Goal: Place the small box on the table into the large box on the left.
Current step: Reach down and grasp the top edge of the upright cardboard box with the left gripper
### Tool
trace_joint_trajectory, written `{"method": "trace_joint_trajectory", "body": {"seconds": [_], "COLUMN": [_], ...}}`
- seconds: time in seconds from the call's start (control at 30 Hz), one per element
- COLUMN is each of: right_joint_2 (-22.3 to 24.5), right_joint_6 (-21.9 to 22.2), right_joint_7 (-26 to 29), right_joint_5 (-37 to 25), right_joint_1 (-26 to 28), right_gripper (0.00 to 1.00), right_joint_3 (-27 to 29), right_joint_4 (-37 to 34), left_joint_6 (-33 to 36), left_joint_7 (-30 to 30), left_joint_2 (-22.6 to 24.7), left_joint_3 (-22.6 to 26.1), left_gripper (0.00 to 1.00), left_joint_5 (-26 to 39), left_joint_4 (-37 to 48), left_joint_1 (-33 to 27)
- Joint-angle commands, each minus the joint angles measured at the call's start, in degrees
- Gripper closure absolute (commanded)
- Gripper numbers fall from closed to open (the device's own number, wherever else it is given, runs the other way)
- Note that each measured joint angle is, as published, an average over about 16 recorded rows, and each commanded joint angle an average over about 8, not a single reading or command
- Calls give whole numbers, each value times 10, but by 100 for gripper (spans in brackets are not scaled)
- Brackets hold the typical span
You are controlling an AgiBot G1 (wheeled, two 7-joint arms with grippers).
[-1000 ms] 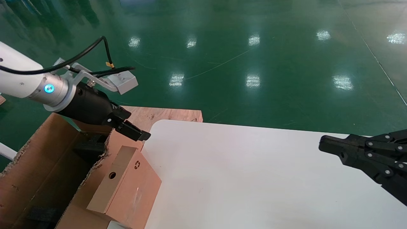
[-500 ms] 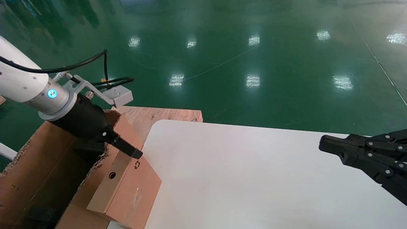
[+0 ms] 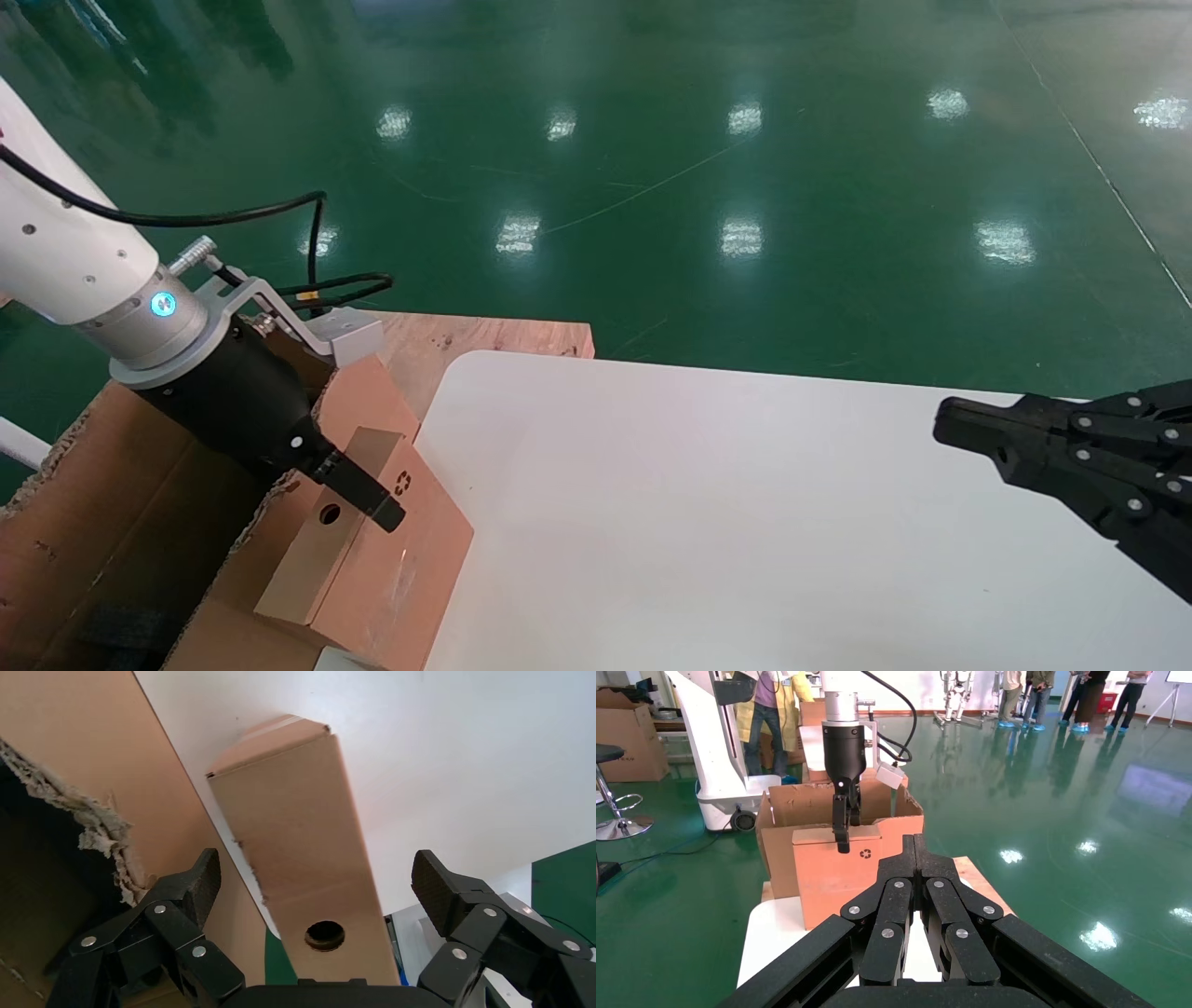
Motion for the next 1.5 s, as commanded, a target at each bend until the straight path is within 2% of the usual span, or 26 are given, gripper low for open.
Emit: {"method": "trace_joint_trajectory", "body": {"seconds": [0.03, 0.27, 0.63, 0.67, 0.7, 0.9, 0.93, 0.97, 1.5], "right_joint_2": [0, 0, 0, 0, 0, 0, 0, 0, 0], "right_joint_6": [0, 0, 0, 0, 0, 0, 0, 0, 0], "right_joint_7": [0, 0, 0, 0, 0, 0, 0, 0, 0], "right_joint_5": [0, 0, 0, 0, 0, 0, 0, 0, 0], "right_joint_1": [0, 0, 0, 0, 0, 0, 0, 0, 0], "right_gripper": [100, 100, 100, 98, 91, 16, 6, 0, 0], "right_joint_3": [0, 0, 0, 0, 0, 0, 0, 0, 0], "right_joint_4": [0, 0, 0, 0, 0, 0, 0, 0, 0], "left_joint_6": [-2, -5, -15, -15, -16, -17, -17, -17, -28], "left_joint_7": [6, 19, 25, 25, 25, 27, 27, 27, 19], "left_joint_2": [4, 17, 25, 25, 26, 28, 29, 28, 37], "left_joint_3": [15, 49, 74, 75, 76, 79, 80, 80, 92], "left_gripper": [0, 0, 0, 0, 0, 0, 0, 0, 0], "left_joint_5": [-14, -31, -38, -38, -38, -38, -38, -38, -26], "left_joint_4": [7, 26, 32, 32, 32, 34, 34, 33, 28], "left_joint_1": [-6, -17, -23, -23, -24, -25, -26, -25, -17]}}
